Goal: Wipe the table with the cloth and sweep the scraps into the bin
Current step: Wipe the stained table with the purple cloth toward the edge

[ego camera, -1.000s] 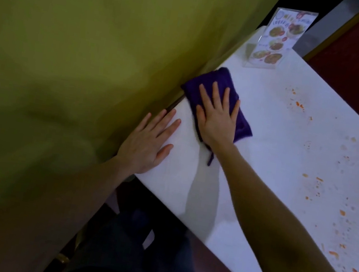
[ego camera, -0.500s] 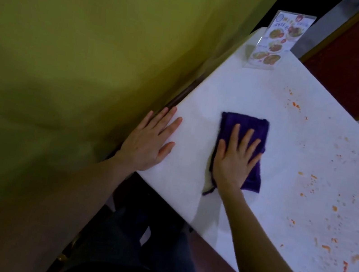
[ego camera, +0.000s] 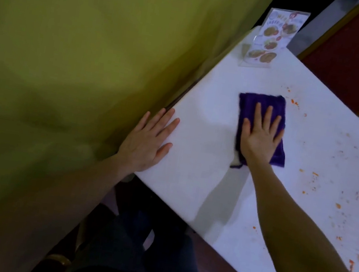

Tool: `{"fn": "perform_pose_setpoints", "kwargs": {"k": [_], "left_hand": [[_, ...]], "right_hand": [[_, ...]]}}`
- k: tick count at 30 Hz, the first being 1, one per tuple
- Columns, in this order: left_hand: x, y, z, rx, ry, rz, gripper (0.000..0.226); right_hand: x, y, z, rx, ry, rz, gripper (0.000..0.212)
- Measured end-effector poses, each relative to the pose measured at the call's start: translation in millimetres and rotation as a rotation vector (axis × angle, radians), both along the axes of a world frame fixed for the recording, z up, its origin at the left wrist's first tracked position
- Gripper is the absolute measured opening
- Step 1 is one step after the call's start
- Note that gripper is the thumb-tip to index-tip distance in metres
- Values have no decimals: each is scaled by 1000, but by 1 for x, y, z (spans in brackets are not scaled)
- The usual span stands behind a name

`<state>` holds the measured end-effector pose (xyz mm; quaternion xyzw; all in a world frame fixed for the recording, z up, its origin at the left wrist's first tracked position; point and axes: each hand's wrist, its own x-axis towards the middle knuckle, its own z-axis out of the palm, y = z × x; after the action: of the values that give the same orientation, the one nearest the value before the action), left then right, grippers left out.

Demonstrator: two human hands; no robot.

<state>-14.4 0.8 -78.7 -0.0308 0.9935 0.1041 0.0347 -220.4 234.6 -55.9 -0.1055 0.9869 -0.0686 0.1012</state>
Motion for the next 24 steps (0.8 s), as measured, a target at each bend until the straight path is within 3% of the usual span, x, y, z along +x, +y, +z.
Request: {"fn": "perform_pose_setpoints", "kwargs": {"k": [4,8,14,19,24], "left_hand": [[-22,3,5,-8,2,-91,66],[-76,18,16,-5,33,-128,64],[-141,53,10,-5,44,-112,64],[-150,62,-6,-109,53,-111,65],[-150,63,-3,-131,66,-114,65]], "right_hand": [[63,32,0,-47,32,-121,65],[98,22,-2,3,6,176,60],[-26,5,-7,-6,49,266,56],[-138,34,-7,-2,63,157,57],[-170,118,-3,16,33,-99,59]]}}
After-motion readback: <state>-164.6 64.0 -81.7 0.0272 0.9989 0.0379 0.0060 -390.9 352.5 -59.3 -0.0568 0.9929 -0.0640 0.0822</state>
